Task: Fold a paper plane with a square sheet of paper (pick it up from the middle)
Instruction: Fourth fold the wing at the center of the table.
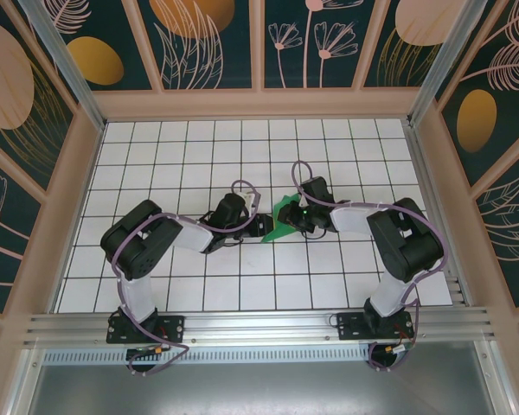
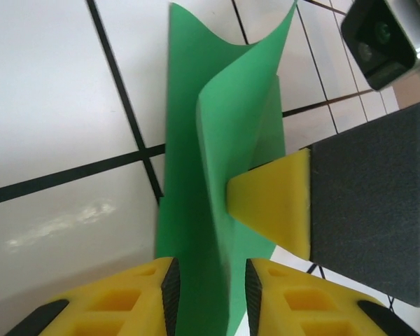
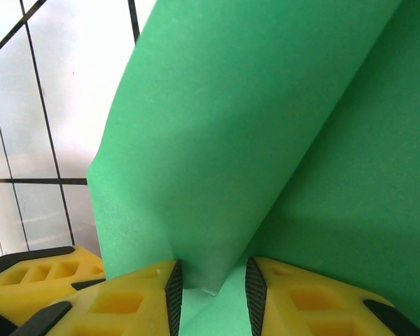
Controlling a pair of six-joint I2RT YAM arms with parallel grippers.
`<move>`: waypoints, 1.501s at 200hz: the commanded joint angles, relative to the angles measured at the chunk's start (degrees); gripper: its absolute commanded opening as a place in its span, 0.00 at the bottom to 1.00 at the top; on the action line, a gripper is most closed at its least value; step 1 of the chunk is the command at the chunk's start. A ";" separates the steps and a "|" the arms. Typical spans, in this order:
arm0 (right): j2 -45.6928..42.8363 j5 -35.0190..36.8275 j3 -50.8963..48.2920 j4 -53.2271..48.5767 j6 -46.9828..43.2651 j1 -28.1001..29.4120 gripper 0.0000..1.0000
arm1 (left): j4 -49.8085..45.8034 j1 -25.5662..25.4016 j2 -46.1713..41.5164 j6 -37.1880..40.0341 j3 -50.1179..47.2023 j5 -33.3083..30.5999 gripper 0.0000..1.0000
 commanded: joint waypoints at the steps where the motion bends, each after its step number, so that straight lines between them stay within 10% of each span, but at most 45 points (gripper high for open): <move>1: -0.32 -2.49 -1.86 -3.10 -1.04 -0.36 0.35 | 2.50 -0.15 1.38 0.75 1.46 2.14 0.32; 89: -10.20 0.02 -2.82 -3.91 -0.70 -2.80 0.35 | 4.25 -0.15 0.75 2.04 0.98 0.73 0.08; 300: -5.62 -1.12 0.57 -8.27 -6.56 -6.33 0.26 | 4.99 -1.49 1.40 4.04 1.94 4.88 0.04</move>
